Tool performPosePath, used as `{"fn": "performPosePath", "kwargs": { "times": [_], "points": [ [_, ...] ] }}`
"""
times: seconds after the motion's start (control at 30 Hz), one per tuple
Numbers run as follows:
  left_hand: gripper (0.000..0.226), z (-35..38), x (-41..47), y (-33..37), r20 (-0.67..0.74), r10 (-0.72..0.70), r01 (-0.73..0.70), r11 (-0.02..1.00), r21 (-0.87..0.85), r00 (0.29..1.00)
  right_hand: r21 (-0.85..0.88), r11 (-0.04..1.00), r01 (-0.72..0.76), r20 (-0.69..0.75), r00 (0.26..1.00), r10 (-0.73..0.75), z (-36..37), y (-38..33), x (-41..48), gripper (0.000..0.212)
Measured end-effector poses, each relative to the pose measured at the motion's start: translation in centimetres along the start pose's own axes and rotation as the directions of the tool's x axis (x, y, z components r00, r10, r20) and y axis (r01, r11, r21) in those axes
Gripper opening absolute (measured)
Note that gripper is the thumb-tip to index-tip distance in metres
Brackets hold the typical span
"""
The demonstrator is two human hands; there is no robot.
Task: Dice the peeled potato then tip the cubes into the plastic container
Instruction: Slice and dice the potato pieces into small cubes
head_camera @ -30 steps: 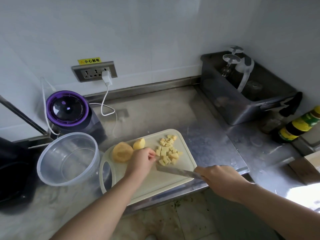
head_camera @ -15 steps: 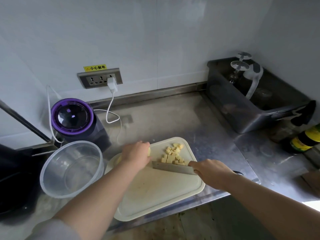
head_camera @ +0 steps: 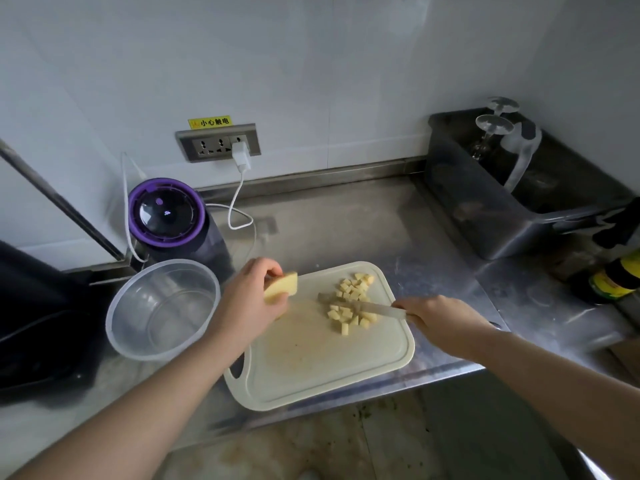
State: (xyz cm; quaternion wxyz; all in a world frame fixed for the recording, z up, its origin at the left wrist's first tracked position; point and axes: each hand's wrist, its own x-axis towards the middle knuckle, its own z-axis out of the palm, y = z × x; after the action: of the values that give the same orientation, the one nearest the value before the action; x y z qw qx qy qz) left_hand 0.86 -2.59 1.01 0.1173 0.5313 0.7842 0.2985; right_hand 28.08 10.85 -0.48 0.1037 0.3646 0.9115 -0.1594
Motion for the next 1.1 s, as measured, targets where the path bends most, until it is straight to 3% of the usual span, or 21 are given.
{"fn": "performPosePath", "kwargs": {
  "times": [0.1, 0.17, 0.27, 0.33, 0.43, 0.6, 0.77, 0.9, 1.1],
  "points": [
    [0.038, 1.5, -3.2, -1.4, -0.003, 0.124, -0.124, 0.99, 0.074, 0.992, -0.134, 0.991, 0.001, -0.152, 0.988, -0.022, -0.5, -0.7, -1.7, 0.038],
    [0.044, 3.2, -4.5, -2.0, 0.09, 0.176, -0.19, 0.964, 0.186, 0.98, -0.195, 0.98, 0.05, -0.275, 0.956, -0.104, -0.2, -1.1, -2.6, 0.044],
    [0.031, 5.2, -5.4, -2.5, 0.257, 0.201, -0.263, 0.935, 0.237, 0.945, -0.266, 0.958, 0.108, -0.371, 0.906, -0.205, 1.0, -0.5, -3.1, 0.062],
    [0.034, 5.7, -6.0, -2.4, 0.33, 0.209, -0.303, 0.915, 0.267, 0.921, -0.267, 0.957, 0.115, -0.31, 0.93, -0.198, 1.6, -0.6, -3.4, 0.063],
    [0.029, 5.7, -6.2, -2.8, 0.33, 0.154, -0.255, 0.923, 0.288, 0.931, -0.22, 0.973, 0.071, -0.158, 0.982, -0.107, 2.8, 0.4, -3.4, 0.049],
    [0.025, 4.7, -6.1, -3.5, 0.37, -0.017, -0.039, 0.989, 0.144, 0.929, -0.157, 0.988, -0.002, -0.023, 1.0, -0.002, 3.0, 0.7, -2.2, 0.053],
    [0.022, 5.0, -5.3, -3.6, 0.39, -0.149, 0.166, 0.986, -0.012, 0.909, -0.13, 0.99, -0.058, 0.039, 0.997, 0.063, 2.8, 1.1, 0.5, 0.045],
    [0.045, 4.9, -4.6, -3.7, 0.472, -0.141, 0.19, 0.98, -0.058, 0.87, -0.12, 0.992, -0.044, 0.092, 0.994, 0.056, 2.0, 0.9, 2.3, 0.034],
    [0.043, 4.3, -3.9, -3.9, 0.537, -0.136, 0.213, 0.973, -0.085, 0.833, -0.113, 0.993, -0.019, 0.182, 0.983, 0.04, 0.3, -0.5, 4.4, 0.027]
  ]
}}
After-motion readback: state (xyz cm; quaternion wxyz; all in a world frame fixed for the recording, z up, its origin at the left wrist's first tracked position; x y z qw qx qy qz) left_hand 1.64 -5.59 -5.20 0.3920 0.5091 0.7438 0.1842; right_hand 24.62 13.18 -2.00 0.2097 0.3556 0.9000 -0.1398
